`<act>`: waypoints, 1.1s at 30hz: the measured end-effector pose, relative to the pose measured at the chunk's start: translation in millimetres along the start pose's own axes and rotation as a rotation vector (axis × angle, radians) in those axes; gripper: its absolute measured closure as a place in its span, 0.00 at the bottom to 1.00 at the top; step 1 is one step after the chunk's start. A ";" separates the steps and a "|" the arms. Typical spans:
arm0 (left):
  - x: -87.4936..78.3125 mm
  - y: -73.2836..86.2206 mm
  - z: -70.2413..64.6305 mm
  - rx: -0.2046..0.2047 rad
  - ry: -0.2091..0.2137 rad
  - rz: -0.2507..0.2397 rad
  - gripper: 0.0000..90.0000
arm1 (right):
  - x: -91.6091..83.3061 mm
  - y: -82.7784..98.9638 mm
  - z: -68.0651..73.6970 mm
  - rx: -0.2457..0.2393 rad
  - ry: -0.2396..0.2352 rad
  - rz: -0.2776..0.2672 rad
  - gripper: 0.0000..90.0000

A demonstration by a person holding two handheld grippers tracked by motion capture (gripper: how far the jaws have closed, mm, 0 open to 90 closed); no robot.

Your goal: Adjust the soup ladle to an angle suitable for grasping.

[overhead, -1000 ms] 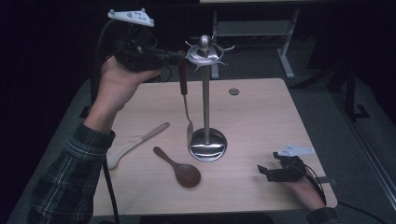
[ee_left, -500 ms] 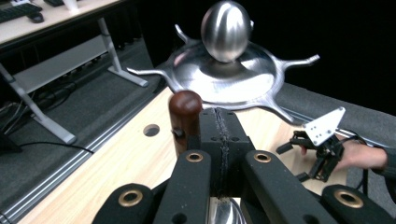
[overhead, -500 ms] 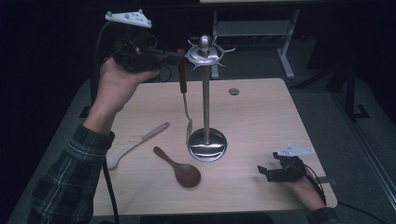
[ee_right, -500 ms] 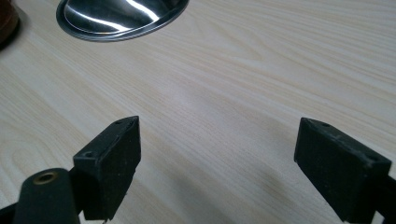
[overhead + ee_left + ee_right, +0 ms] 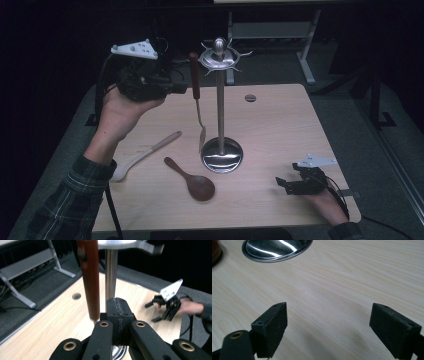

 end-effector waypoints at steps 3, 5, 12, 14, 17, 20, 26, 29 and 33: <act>3.9 18.7 3.9 -0.002 -0.007 0.036 1.00 | 0.4 0.3 0.1 0.001 -0.003 0.005 0.16; 6.4 29.2 6.0 -0.012 -0.002 0.047 1.00 | 0.5 0.5 0.3 0.000 -0.003 0.006 0.16; 15.7 75.3 20.4 -0.037 -0.036 0.105 1.00 | 1.2 0.7 0.0 -0.003 -0.004 0.005 0.16; 19.6 90.5 26.5 -0.053 -0.053 0.121 1.00 | 1.7 0.5 0.3 -0.001 -0.005 0.005 0.16; 25.5 110.9 36.3 -0.072 -0.075 0.146 1.00 | 1.6 0.3 0.6 0.001 -0.006 0.003 0.16; 32.7 130.4 46.6 -0.095 -0.094 0.172 1.00 | 1.8 0.2 0.5 0.001 -0.006 0.002 0.16; 52.4 172.1 70.9 -0.148 -0.123 0.232 1.00 | 2.5 0.3 0.4 0.004 -0.006 0.004 0.16; 64.3 192.6 84.5 -0.165 -0.150 0.277 1.00 | 2.9 0.4 0.6 0.005 -0.006 0.008 0.16; 77.6 212.7 98.2 -0.182 -0.170 0.324 1.00 | 3.8 0.4 1.0 0.001 -0.006 0.009 0.16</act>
Point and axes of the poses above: each handheld gripper's, and its own axes: x roughly forward along the jaws, y roughly out of its underside, z roughly to its left, the point moved 5 cm from there along x, roughly forward along the jaws, and after that the axes turned 9 degrees about y, right-handed, at the moved point
